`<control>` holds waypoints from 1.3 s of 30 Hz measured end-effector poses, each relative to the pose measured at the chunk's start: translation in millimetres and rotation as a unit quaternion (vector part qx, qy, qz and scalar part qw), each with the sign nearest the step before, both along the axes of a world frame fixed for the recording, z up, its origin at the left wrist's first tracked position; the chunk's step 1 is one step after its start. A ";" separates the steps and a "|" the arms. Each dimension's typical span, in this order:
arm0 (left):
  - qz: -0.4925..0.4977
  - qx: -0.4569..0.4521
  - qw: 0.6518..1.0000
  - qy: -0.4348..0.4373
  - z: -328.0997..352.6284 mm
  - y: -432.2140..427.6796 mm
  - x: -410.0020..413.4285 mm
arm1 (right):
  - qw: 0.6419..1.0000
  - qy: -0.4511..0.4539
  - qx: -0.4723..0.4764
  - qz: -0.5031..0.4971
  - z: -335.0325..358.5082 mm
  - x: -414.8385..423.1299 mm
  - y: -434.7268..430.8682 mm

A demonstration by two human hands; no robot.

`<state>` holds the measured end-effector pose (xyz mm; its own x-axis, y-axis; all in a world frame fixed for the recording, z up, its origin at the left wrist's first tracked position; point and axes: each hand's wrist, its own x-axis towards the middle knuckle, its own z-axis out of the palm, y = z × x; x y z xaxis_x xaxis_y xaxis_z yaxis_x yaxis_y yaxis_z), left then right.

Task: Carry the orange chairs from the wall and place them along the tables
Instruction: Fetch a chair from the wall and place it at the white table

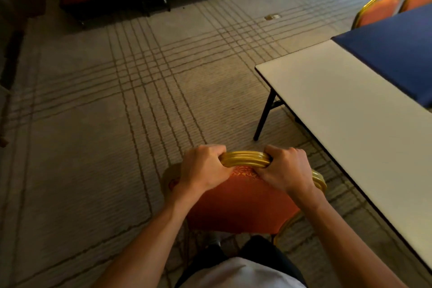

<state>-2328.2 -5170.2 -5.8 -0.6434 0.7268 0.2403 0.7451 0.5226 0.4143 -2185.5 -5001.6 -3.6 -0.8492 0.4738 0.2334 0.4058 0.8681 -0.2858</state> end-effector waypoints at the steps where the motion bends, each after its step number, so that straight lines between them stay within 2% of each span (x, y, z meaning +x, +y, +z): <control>1: -0.018 0.000 1.000 0.001 2.5 15.0 -10.6 | 1.000 0.005 0.000 -0.017 1.0 -4.6 9.5; 9: -0.169 -0.022 0.985 0.018 6.6 160.0 -81.0 | 0.991 -0.006 -0.016 -0.133 -5.2 -36.7 107.5; 17: -0.249 -0.062 0.966 -0.006 -15.3 282.2 -109.2 | 0.974 -0.021 -0.025 -0.226 -28.0 -50.4 195.5; 26: -0.351 -0.078 0.933 -0.001 -10.0 415.1 -123.0 | 0.940 -0.009 -0.008 -0.342 -27.9 -53.6 280.9; 39: -0.503 -0.073 0.861 -0.005 -24.2 565.4 -140.5 | 0.881 -0.001 0.021 -0.472 -31.5 -67.9 363.9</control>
<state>-2468.7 -4604.8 -30.0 0.3275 0.9398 0.0982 0.8481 -0.3381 0.4080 -2253.4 -4637.7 -35.1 -0.0815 0.9606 0.2656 0.9536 0.1527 -0.2596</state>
